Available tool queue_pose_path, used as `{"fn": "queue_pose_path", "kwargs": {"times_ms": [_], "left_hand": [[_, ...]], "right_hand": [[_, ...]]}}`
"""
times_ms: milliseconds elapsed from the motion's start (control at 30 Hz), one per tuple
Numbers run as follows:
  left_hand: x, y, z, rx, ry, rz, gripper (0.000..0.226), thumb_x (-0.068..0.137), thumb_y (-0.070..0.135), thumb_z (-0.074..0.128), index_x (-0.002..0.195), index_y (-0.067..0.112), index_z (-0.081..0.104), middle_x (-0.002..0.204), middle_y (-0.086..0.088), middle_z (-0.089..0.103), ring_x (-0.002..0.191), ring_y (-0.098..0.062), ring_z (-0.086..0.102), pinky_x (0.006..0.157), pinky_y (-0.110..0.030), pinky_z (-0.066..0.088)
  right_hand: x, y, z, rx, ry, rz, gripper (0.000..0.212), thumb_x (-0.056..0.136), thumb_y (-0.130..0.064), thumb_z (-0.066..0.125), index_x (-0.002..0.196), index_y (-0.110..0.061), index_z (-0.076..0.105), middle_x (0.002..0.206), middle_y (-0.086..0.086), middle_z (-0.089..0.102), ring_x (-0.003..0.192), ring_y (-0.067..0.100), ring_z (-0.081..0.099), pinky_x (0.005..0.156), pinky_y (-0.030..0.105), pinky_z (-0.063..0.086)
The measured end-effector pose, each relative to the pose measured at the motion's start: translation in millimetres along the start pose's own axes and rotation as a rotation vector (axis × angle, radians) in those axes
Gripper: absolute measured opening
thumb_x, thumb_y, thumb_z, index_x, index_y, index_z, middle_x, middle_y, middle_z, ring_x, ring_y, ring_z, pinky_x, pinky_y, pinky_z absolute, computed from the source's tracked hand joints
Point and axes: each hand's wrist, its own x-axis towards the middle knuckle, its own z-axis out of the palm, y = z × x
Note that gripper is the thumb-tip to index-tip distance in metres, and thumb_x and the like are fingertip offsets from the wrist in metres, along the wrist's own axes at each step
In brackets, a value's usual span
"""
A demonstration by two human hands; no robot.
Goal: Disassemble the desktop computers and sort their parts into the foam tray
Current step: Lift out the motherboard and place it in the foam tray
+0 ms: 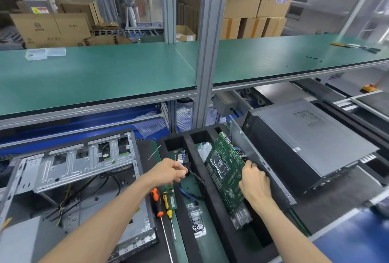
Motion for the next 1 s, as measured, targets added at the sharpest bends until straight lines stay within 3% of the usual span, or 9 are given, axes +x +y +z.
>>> {"fn": "queue_pose_path", "kwargs": {"times_ms": [267,433,733,833,1000], "left_hand": [[-7,-5,-7,-0.012,0.03,0.001,0.018,0.1,0.024,0.059,0.11,0.019,0.073,0.107,0.005,0.074,0.096,-0.009,0.072,0.094,-0.034,0.057],[-9,-16,-12,-0.033,0.064,0.008,0.016,0.101,0.023,0.059,0.105,0.021,0.074,0.103,0.005,0.075,0.091,-0.006,0.072,0.085,-0.026,0.057],[-12,-22,-20,-0.067,0.149,0.038,0.016,0.099,0.018,0.061,0.102,0.021,0.076,0.094,0.006,0.077,0.086,-0.006,0.073,0.078,-0.022,0.058],[-15,-24,-26,-0.064,0.206,0.049,0.016,0.099,0.016,0.061,0.101,0.02,0.077,0.092,0.005,0.077,0.083,-0.005,0.073,0.074,-0.018,0.056],[-25,-29,-37,-0.091,0.266,0.081,0.018,0.098,0.012,0.061,0.098,0.021,0.077,0.086,0.004,0.077,0.083,-0.007,0.072,0.078,-0.022,0.059]], "right_hand": [[2,-6,-6,-0.033,0.0,-0.038,0.036,0.086,-0.02,0.069,0.115,-0.006,0.053,0.108,0.007,0.065,0.092,0.024,0.072,0.062,0.03,0.054],[2,-7,-8,-0.043,0.003,-0.035,0.046,0.088,-0.03,0.074,0.121,-0.005,0.054,0.11,0.007,0.067,0.094,0.024,0.073,0.066,0.03,0.057],[-1,-13,-8,-0.017,-0.023,-0.013,0.047,0.086,-0.029,0.074,0.119,-0.005,0.052,0.106,0.007,0.066,0.091,0.025,0.073,0.062,0.029,0.055],[2,-15,-10,-0.003,-0.005,0.01,0.048,0.086,-0.026,0.069,0.123,-0.001,0.052,0.106,0.008,0.065,0.089,0.026,0.072,0.059,0.029,0.052],[6,-36,-16,-0.006,0.08,-0.059,0.038,0.087,-0.022,0.059,0.119,-0.005,0.05,0.116,0.01,0.06,0.101,0.023,0.064,0.065,0.027,0.05]]}}
